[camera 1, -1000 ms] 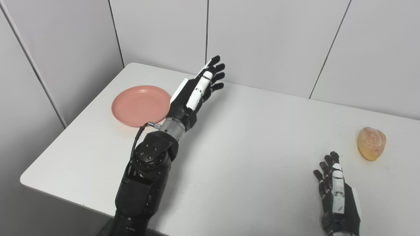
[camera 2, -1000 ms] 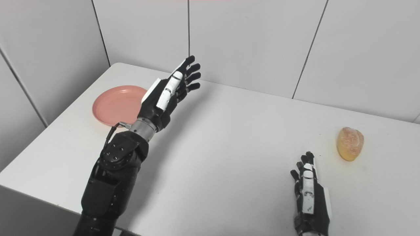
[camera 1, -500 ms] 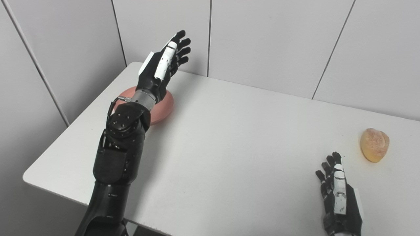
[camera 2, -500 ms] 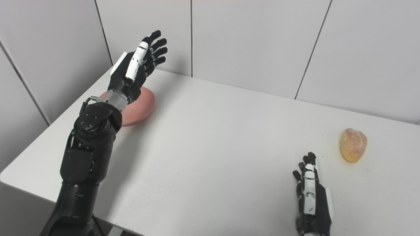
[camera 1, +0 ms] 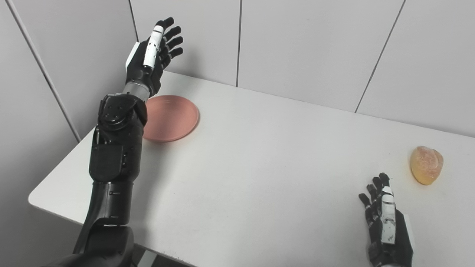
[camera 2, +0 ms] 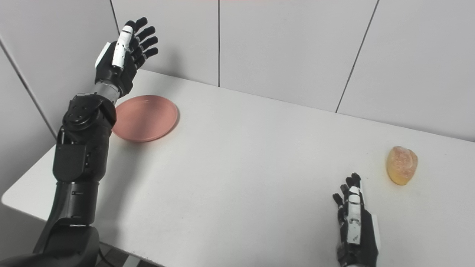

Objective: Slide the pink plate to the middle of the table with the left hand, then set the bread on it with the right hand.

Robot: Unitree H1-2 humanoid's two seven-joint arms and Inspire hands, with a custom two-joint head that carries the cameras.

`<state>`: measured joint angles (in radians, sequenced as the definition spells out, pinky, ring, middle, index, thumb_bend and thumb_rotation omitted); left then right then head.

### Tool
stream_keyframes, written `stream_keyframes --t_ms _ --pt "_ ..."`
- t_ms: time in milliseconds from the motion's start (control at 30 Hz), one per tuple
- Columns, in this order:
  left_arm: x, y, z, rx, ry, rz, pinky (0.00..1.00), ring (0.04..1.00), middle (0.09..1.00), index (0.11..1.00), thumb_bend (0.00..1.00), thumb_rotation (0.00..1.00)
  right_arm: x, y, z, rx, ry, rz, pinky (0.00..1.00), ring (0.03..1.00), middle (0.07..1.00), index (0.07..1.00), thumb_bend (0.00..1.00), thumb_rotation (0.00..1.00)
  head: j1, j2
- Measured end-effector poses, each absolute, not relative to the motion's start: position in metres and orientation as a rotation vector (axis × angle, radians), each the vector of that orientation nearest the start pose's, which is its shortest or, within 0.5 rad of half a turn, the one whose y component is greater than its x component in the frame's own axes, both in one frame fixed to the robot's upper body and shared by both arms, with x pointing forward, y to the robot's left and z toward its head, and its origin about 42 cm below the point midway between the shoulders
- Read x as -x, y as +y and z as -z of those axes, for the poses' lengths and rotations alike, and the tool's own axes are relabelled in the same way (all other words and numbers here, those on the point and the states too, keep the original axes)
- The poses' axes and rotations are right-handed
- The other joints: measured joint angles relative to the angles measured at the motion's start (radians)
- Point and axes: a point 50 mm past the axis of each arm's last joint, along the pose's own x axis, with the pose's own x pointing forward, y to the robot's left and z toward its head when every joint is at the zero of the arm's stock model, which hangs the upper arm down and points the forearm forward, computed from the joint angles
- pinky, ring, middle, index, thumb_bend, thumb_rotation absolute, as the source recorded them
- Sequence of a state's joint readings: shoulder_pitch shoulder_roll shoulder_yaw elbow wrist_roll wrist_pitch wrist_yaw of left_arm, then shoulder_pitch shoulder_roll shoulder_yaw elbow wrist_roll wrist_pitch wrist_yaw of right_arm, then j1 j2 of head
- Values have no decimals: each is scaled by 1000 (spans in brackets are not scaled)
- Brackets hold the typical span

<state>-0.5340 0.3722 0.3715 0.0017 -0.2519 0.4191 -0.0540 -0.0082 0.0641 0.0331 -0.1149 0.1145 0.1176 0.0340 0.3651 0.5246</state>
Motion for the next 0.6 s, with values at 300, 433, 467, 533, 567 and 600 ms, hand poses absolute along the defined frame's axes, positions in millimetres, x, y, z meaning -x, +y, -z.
stream_keyframes --t_ms 300,433,467,533,567,600 --pt "-419 414 -292 58 -161 -250 874 887 890 879 407 1000 -286 -178 -123 -176 -8 -88 1000 1000 1000 1000 134 1000 3 -2" --pt "-422 430 -284 72 -129 -277 885 893 896 891 397 1000 -286 -179 -123 -172 -9 -92 1000 1000 1000 1000 141 1000 5 -2" --pt "-422 434 -283 77 -122 -285 873 888 893 888 390 1000 -286 -179 -123 -172 -8 -92 1000 1000 1000 1000 138 1000 5 -2" --pt "-423 441 -282 91 -121 -298 857 881 887 882 383 1000 -286 -179 -123 -173 -7 -92 1000 1000 1000 1000 136 1000 8 -2" --pt "-423 444 -282 90 -121 -305 845 873 879 874 382 1000 -286 -179 -123 -174 -7 -92 1000 1000 1000 1000 135 1000 9 0" --pt "-424 448 -281 98 -124 -311 844 872 878 873 382 1000 -286 -179 -123 -174 -7 -93 1000 1000 1000 1000 135 1000 9 0"
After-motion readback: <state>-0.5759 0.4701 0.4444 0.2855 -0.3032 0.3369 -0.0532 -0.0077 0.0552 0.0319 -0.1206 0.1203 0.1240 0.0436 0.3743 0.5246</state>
